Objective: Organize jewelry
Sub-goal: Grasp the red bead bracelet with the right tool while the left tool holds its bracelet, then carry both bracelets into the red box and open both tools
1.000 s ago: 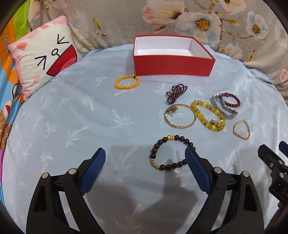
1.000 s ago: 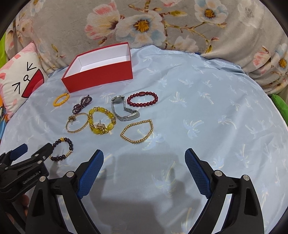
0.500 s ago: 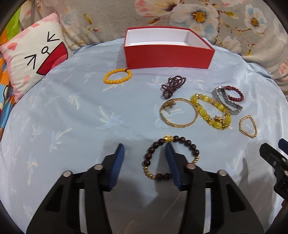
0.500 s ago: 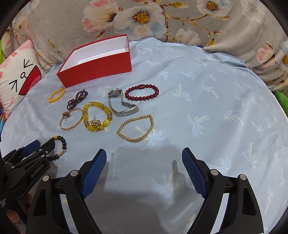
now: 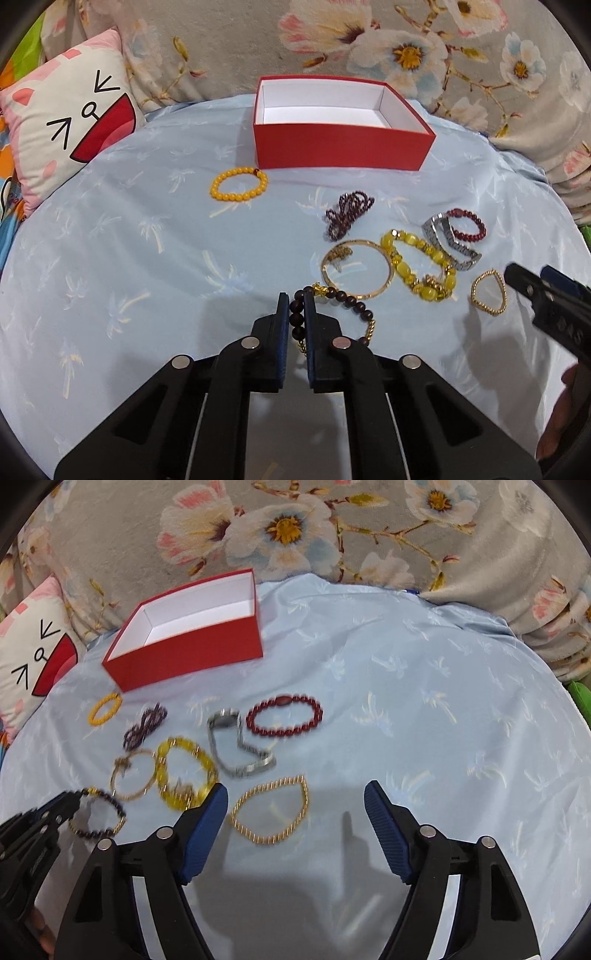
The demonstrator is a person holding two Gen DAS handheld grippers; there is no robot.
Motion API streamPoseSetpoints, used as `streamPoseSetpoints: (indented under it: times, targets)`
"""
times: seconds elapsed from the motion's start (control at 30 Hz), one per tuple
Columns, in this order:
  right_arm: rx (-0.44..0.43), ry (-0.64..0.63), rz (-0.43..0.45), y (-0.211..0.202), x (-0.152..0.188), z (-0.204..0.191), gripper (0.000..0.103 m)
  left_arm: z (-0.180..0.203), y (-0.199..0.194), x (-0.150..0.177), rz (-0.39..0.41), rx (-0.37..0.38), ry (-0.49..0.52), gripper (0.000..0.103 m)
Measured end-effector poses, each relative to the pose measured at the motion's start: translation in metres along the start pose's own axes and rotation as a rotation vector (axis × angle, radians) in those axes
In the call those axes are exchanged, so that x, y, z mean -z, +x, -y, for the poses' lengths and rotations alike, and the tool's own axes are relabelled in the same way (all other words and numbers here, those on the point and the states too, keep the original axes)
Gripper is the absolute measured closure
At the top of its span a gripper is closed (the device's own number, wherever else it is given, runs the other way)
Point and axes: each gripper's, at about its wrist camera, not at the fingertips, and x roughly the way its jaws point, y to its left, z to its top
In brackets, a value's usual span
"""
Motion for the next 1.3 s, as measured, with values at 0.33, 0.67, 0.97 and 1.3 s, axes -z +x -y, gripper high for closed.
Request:
streamPoseSetpoints:
  times: [0.33,0.67,0.97,1.3]
  targets:
    - [-0.005,0.020,-0.036,0.065,-0.049,0.012,0.068,-0.007,0.000,-0.015,0.020,-0.001,-0.021,0.095]
    - [0.001,0.012,-0.060,0.092,-0.053,0.014,0.081,-0.011,0.010,-0.015,-0.006,-0.002,-0.038,0.095]
    - [-0.035,0.011,-0.067,0.089,-0.052,0.015,0.095,-0.010,0.011,-0.015,-0.017,0.016,-0.044,0.095]
    - [-0.054,0.011,0.007,0.032,-0.052,0.016,0.096,-0.004,-0.009,-0.022,0.023,0.047,-0.029,0.095]
